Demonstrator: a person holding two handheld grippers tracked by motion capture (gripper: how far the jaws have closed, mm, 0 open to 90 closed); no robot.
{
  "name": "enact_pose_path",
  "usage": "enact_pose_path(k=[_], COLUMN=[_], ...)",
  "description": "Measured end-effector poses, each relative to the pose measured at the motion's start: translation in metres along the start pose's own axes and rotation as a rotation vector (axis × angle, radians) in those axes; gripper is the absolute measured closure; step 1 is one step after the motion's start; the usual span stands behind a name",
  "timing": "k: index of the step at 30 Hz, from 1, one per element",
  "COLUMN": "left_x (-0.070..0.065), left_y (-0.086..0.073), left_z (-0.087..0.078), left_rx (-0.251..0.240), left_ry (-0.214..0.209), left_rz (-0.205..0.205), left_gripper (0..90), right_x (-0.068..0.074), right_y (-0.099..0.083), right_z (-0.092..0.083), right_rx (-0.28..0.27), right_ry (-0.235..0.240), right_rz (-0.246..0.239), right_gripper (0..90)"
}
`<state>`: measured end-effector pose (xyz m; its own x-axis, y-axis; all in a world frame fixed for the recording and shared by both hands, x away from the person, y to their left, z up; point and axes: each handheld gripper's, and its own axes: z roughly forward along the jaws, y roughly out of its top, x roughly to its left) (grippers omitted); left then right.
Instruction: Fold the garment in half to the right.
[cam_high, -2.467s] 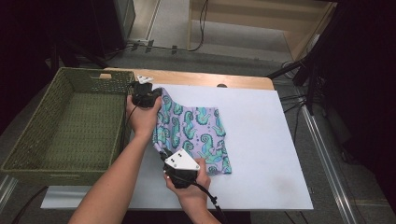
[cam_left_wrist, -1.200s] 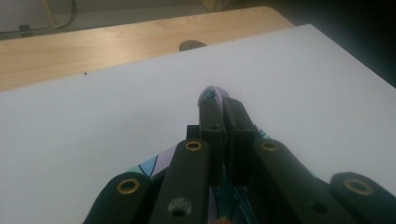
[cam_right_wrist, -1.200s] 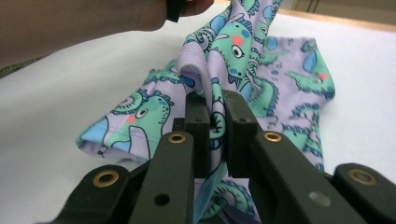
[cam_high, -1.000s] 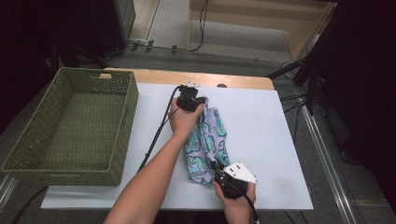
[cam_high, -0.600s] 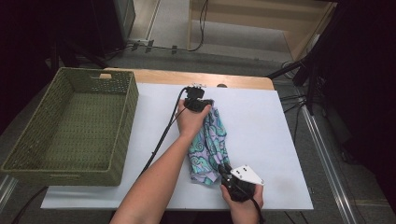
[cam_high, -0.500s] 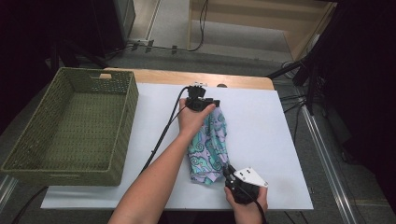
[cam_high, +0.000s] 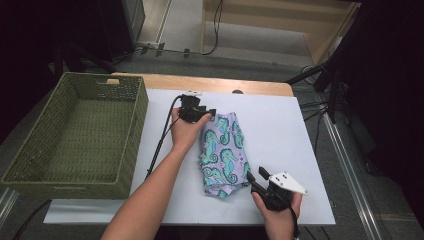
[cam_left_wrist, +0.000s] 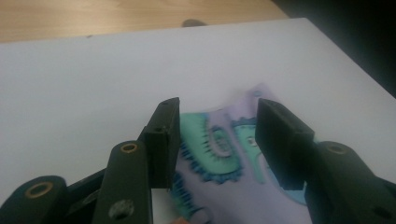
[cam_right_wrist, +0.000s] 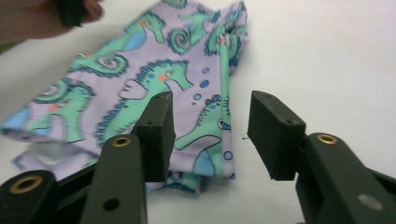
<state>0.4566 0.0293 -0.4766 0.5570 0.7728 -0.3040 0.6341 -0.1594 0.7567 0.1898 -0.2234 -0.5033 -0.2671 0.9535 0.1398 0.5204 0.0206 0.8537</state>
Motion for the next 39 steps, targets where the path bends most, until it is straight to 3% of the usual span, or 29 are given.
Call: enact_pose_path(k=[3, 6, 8, 11, 14, 16, 19, 20, 24, 28, 30, 35, 39], left_x=[0.014, 0.018, 0.017, 0.014, 0.012, 0.011, 0.008, 0.007, 0.005, 0.004, 0.004, 0.002, -0.004], left_y=[-0.003, -0.005, -0.007, -0.009, -0.011, -0.011, -0.007, -0.005, 0.006, 0.008, 0.005, -0.001, -0.007], left_z=[0.000, 0.006, 0.012, 0.021, 0.026, 0.027, 0.026, 0.025, 0.023, 0.027, 0.025, 0.014, 0.003], left_rx=[0.011, 0.037, 0.063, 0.105, 0.125, 0.133, 0.133, 0.124, 0.090, 0.094, 0.081, 0.034, 0.036], left_ry=[0.037, 0.050, 0.060, 0.086, 0.111, 0.117, 0.123, 0.128, 0.138, 0.121, 0.114, 0.092, 0.071], left_rz=[-0.052, -0.064, -0.062, -0.070, -0.064, -0.046, -0.006, 0.013, 0.020, 0.032, 0.040, 0.023, 0.039], left_gripper=[47.1, 48.5, 49.3, 52.5, 65.5, 82.0, 87.8, 88.2, 88.2, 87.3, 84.1, 65.0, 63.2], right_x=[-0.007, -0.006, -0.005, -0.005, -0.006, -0.005, -0.002, 0.000, 0.005, 0.011, 0.013, 0.010, 0.009], right_y=[-0.002, -0.006, -0.005, -0.007, -0.009, -0.011, -0.013, -0.012, -0.010, -0.009, -0.010, -0.011, -0.011], right_z=[0.019, 0.028, 0.027, 0.022, 0.016, 0.012, 0.009, 0.008, 0.009, 0.014, 0.015, 0.015, 0.014], right_rx=[0.083, 0.155, 0.172, 0.189, 0.194, 0.197, 0.192, 0.186, 0.160, 0.156, 0.156, 0.152, 0.139], right_ry=[0.038, 0.057, 0.062, 0.060, 0.065, 0.081, 0.107, 0.106, 0.103, 0.107, 0.095, 0.102, 0.110], right_rz=[0.033, 0.024, 0.019, 0.014, 0.027, 0.041, 0.050, 0.047, 0.045, 0.035, 0.020, 0.034, 0.035], right_gripper=[55.8, 69.4, 79.5, 86.4, 88.0, 88.1, 88.1, 88.0, 88.1, 88.0, 87.2, 82.1, 72.5])
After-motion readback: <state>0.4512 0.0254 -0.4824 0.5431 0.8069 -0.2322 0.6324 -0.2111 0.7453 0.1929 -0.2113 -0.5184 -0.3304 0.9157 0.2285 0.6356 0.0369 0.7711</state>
